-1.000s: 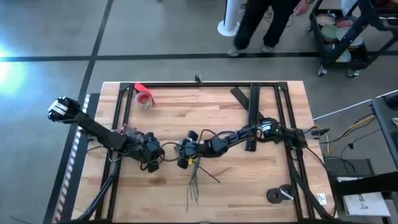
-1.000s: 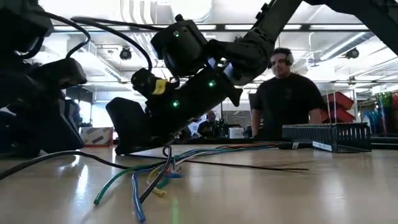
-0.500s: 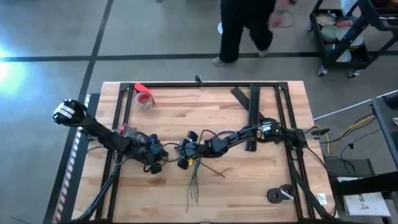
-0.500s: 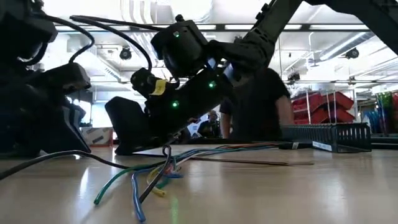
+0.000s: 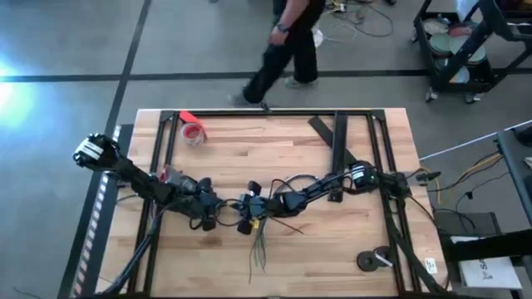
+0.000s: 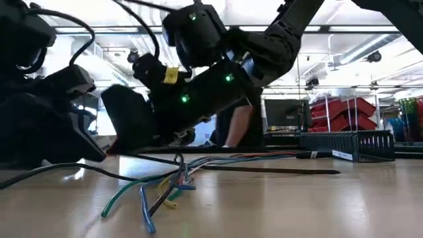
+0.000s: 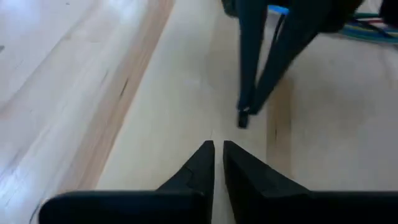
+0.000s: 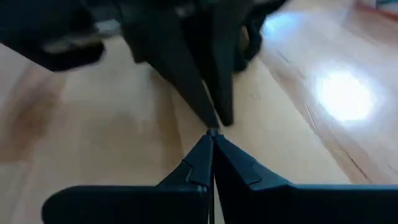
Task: Ziptie cables
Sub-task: Wrap the zip tie around the cable bundle
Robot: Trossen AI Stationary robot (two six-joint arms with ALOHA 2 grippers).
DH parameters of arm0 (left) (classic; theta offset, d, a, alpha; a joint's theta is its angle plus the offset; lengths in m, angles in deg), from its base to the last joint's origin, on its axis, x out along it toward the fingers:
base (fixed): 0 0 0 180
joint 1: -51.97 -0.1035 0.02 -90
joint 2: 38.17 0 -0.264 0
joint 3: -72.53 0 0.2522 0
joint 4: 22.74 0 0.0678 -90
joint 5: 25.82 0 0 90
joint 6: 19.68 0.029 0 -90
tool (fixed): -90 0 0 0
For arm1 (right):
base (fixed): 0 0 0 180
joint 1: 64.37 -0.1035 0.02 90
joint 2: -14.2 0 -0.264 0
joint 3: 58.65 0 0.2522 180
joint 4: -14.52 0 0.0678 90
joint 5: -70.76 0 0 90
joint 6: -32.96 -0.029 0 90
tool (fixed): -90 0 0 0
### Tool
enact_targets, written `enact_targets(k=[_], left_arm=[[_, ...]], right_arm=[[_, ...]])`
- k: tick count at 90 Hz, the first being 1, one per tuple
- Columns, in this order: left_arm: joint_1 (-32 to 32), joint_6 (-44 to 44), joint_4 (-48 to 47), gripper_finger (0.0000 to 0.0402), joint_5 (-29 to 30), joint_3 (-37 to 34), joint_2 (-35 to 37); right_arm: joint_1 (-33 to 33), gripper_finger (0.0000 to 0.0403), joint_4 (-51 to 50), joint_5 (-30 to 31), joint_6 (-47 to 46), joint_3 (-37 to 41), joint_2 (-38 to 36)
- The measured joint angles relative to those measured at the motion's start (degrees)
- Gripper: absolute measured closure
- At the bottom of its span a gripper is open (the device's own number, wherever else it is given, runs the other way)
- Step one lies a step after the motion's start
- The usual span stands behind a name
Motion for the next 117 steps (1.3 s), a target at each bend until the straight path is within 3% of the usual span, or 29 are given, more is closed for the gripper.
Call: enact_targets(k=[40, 77, 102, 117], left_arm=[[0.31, 3.27, 21.14, 0.038, -2.38, -2.81, -7.99], [0.37, 2.62, 23.14, 0.0377, -3.1, -2.81, -9.68], [0.37, 1.77, 22.95, 0.0322, -4.22, -2.65, -9.51], [0.37, 1.74, 22.97, 0.0313, -4.2, -2.65, -9.42]], right_arm=[[-0.43, 0.0403, 2.25, 0.48, 0.1, -0.07, -0.22], [-0.43, 0.0403, 1.8, 0.39, 1.46, -0.07, -0.3], [-0.43, 0.0403, 1.21, 0.12, 1.7, -0.05, -0.3], [-0.41, 0.0403, 0.04, -0.03, 1.94, -0.01, -0.33]])
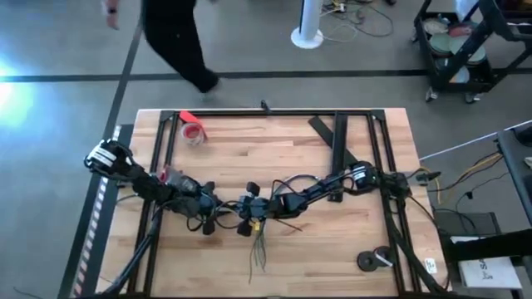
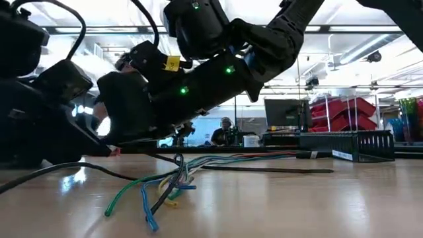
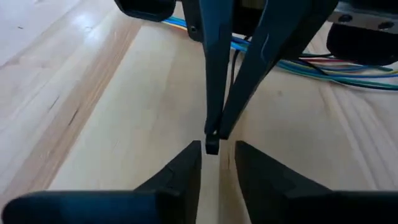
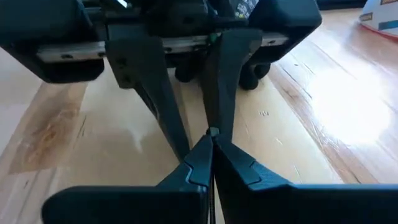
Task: Ziptie cables
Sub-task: Wrap the zip tie around the cable bundle
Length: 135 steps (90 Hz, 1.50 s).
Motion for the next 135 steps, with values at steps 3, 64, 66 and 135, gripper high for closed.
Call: enact_targets(k=[3, 64, 66, 135], left_arm=[[-0.01, 0.0, 0.01, 0.0313, 0.0, 0.0, 0.03], [-0.07, -0.71, 0.0, 0.0375, -0.48, 0.02, 0.51], [-0.07, -0.72, 0.0, 0.0374, -0.48, 0.02, 0.52], [-0.22, -3.27, -0.04, 0.0338, -4.61, 0.02, 1.27]], right_arm=[[-0.01, 0.0403, 0.0, -0.01, 0.02, 0.01, 0.0], [0.0, 0.0403, -0.77, -1.28, 0.13, 0.01, -0.08], [0.0, 0.0403, -0.79, -1.28, 0.13, 0.01, -0.09], [-0.02, 0.0403, -2.1, -3.03, 0.46, 0.01, -0.09]])
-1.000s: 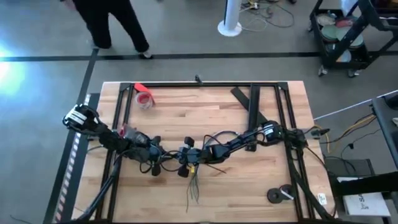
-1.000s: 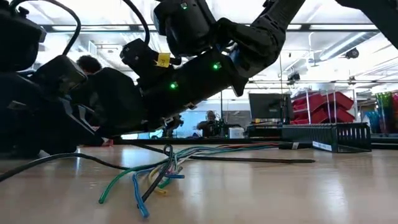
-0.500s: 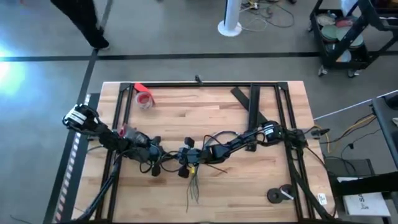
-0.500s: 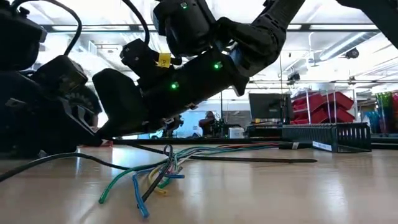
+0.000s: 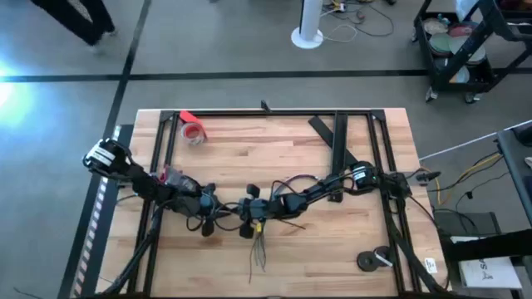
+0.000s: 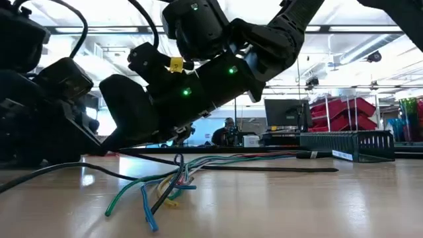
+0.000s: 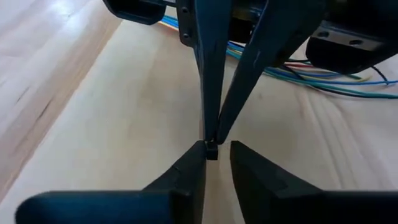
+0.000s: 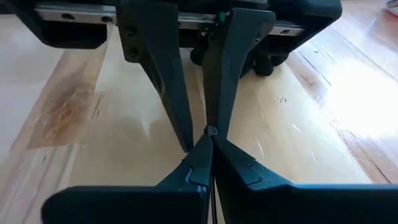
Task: Ziptie cables
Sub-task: Wrap the zip tie around the cable bundle
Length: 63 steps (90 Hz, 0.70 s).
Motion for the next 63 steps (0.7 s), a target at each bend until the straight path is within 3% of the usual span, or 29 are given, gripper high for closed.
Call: enact_targets(k=[32, 52, 63], left_arm=[[-0.8, -0.18, -0.3, 0.0345, -0.02, 0.0, 0.1], [-1.18, -0.2, -0.47, 0.0391, -0.48, 0.0, 0.1], [-1.2, -0.22, -0.52, 0.0392, -1.68, 0.0, 0.1]], right_arm=[[0.04, 0.0403, -0.92, 0.0, 0.46, 0.0, 0.0], [0.03, 0.0403, -1.09, 0.0, 0.33, 0.0, 0.02], [0.0, 0.0403, -1.03, -0.22, 0.31, 0.0, 0.05]])
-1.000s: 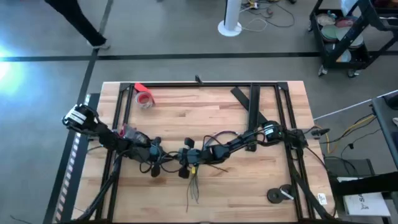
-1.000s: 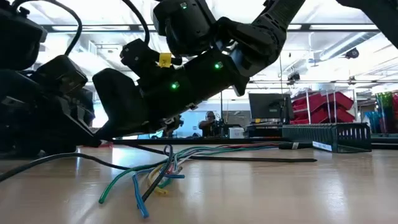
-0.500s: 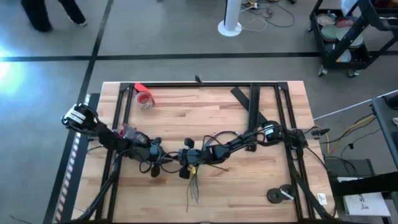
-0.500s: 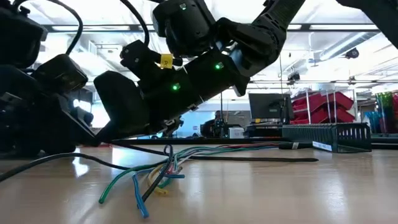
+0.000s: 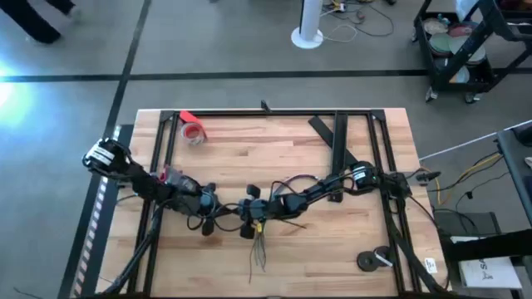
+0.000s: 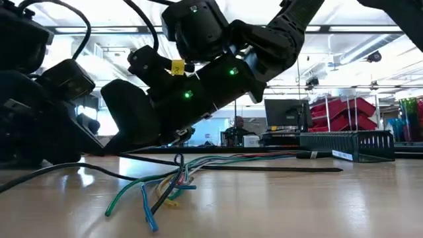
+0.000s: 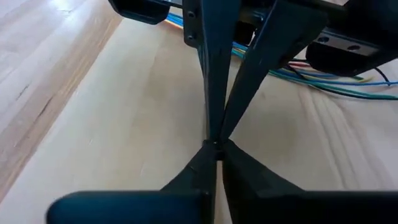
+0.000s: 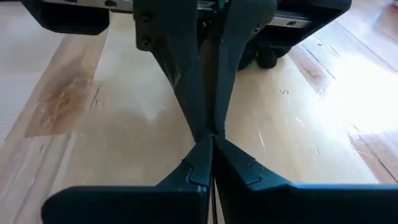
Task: Ziptie cables
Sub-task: Wrap the zip tie around the cable bundle
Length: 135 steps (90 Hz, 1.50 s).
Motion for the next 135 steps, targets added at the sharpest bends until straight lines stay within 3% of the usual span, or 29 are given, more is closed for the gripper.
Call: enact_targets(k=[39, 94, 135], left_arm=[[-0.04, -1.47, -1.62, 0.0319, 0.26, 0.09, 0.04], [-0.04, -1.26, -1.4, 0.0378, 1.86, 0.07, 0.15], [-0.04, -1.1, -0.98, 0.0366, 1.86, 0.0, 0.17]], right_arm=[[0.04, 0.0403, 0.61, 0.29, 0.0, 0.0, 0.03], [0.04, 0.0403, 0.57, 0.24, 0.0, 0.0, 0.03], [0.04, 0.0403, 0.55, 0.03, 0.0, 0.0, 0.03]])
